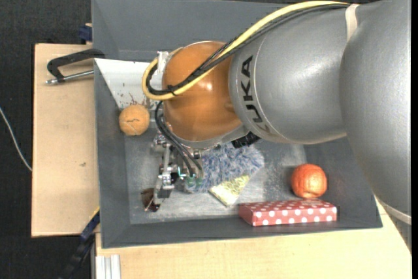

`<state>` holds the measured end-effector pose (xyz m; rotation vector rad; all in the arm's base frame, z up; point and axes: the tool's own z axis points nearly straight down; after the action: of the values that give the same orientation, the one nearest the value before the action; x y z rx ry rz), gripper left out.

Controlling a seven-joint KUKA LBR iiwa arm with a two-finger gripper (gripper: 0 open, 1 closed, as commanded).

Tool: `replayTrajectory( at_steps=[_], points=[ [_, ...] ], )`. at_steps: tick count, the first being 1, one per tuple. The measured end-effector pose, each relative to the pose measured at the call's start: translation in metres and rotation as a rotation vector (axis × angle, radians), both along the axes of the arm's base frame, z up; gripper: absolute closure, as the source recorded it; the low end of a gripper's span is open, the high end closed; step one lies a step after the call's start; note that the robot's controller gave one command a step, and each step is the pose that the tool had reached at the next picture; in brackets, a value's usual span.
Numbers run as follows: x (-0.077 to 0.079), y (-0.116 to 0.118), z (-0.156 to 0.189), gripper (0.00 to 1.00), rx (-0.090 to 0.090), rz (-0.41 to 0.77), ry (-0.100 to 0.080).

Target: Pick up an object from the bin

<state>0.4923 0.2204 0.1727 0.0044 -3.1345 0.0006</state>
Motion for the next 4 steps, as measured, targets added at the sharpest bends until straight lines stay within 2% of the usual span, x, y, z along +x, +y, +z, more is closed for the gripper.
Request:
replayTrajectory(
  at_steps=[1,2,3,4],
  points=[
    [0.002,-0.001,0.004,0.00,0.002,-0.002,-0.008],
    [0.008,-0.015,-0.052,0.00,0.004,0.042,-0.013],
    [0.031,-0.048,-0.098,1.00,0.004,0.097,-0.012],
    [0.031,-0.048,-0.098,1.00,0.005,0.097,-0.012]
  ],
)
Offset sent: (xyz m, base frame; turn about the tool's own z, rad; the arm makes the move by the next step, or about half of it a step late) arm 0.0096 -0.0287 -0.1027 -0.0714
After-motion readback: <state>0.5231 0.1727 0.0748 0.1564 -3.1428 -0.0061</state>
